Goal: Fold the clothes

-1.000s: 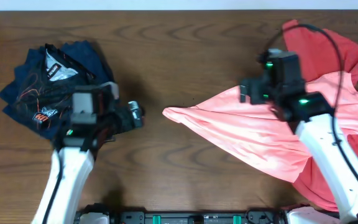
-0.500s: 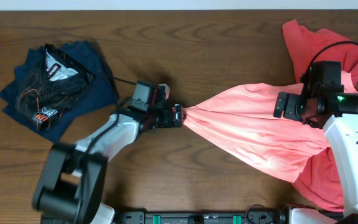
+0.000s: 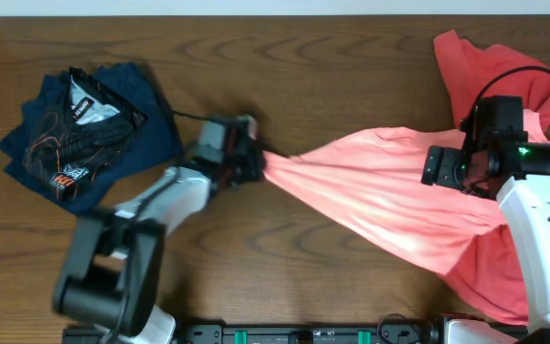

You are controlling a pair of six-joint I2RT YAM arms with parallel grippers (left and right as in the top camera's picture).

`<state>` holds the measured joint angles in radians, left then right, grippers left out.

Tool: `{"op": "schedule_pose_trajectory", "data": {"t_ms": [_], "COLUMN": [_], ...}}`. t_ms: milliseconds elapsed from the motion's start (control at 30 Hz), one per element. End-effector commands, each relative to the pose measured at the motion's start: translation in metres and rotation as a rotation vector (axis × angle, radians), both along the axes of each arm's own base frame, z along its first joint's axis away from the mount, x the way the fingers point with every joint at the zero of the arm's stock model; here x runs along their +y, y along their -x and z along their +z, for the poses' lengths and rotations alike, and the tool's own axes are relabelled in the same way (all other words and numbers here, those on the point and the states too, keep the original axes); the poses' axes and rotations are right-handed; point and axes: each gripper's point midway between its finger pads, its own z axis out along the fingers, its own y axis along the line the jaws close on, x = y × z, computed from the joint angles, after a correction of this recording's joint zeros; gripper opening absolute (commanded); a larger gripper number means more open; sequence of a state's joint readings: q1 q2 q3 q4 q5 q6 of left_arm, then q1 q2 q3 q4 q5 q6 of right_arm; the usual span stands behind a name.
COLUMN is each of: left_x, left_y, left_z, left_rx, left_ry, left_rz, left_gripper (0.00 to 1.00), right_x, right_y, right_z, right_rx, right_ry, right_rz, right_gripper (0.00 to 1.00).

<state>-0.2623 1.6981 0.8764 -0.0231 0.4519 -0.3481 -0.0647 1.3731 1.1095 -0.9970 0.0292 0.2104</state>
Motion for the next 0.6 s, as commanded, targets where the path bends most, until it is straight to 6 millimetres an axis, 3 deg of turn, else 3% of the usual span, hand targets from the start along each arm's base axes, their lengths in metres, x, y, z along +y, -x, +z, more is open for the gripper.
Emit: {"op": "schedule_pose_trajectory", "data": {"t_ms": [0, 100, 133, 200, 233, 333, 433, 567], "left_x": [0.054, 0.114, 0.125, 0.134, 0.135, 0.134, 0.114, 0.062], "left_y": [-0.06, -0.086, -0.089, -0.088, -0.086, -0.066, -0.031, 0.038], "left_z": [0.105, 0.15, 0.154, 0.148, 0.14, 0.104, 0.074, 0.054], "left_rx": [-0.257, -0.37, -0.379, -0.354, -0.325, -0.174, 0.027, 0.321], "left_ry": [0.046, 0.007, 0.004, -0.004, -0.015, -0.051, -0.032, 0.066], "left_rz": [0.168, 0.342, 0.367, 0.385, 0.385, 0.365, 0.304, 0.144], "left_gripper": [0.06, 0.06, 0.21, 0.66, 0.73, 0.95, 1.0, 0.99], "right_x": [-0.01, -0.01, -0.01, -0.01, -0.01, -0.01, -0.01, -0.013], "right_y": [-0.001, -0.001, -0.001, -0.001, -0.001, -0.001, -0.001, -0.001], "right_z": [0.006, 0.005, 0.005, 0.005, 0.005, 0.005, 0.005, 0.005], "right_rx": [-0.025, -0.023, -0.023, -0.023, -0.023, -0.021, -0.02, -0.022], "right_ry": [-0.001, -0.001, -0.001, -0.001, -0.001, 0.0, 0.01, 0.029], "right_rz": [-0.042, -0.043, -0.043, -0.043, -0.043, -0.042, -0.013, -0.015], "right_gripper": [0.9, 0.92, 0.92, 0.93, 0.93, 0.96, 0.97, 0.97]}}
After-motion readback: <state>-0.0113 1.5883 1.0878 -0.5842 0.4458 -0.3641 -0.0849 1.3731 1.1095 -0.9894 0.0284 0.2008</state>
